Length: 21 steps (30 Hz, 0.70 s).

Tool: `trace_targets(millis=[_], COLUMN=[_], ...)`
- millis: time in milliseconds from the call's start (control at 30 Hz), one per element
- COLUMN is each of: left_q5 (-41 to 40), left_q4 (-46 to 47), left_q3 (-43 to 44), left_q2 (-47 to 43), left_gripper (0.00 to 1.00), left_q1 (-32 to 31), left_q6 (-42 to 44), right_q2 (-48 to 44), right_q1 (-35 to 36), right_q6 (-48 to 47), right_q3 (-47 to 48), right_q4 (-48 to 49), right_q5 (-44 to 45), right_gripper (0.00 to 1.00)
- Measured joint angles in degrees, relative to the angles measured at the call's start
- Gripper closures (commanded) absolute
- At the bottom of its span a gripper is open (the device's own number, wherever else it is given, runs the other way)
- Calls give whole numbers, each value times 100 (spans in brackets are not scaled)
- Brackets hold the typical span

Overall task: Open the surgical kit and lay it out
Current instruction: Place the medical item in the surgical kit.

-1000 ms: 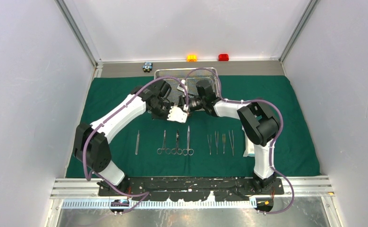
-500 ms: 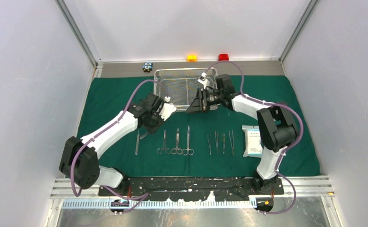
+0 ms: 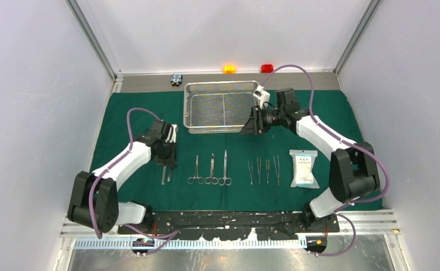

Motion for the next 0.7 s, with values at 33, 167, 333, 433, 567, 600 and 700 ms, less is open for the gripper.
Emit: trace_targets(millis=[33,167,333,433,567,600,700], left_q5=[0,-52,-205,-278,-319,-323,-326], left_q4=[-13,20,17,17,17,15,17], left_q3=[-37,-44,-44,-42,-42,-42,-42], left_q2=[2,127,345,367,431,452,501], left_gripper=[100,100,100,100,97,97,96], left_q1=[2,0,155,302,372,374,378], left_q6=[-76,-275,-374,-444,-468,-472,-479], right_q2=[-55,-111,-111,-111,-107,-105,-68], right_q1=[-9,-72,-212,-251,-254,-254,-254], right_q6=[-59,-216,-225,-216,-197,-192,-181], right_q3=[0,0,-55,-76,-79,-79,-79], right_q4=[-17,-79,-94,-90,-52,-52,-42], right_q5=[39,120,140,136,120,109,103], right_gripper=[62,63,64,64,65,65,65])
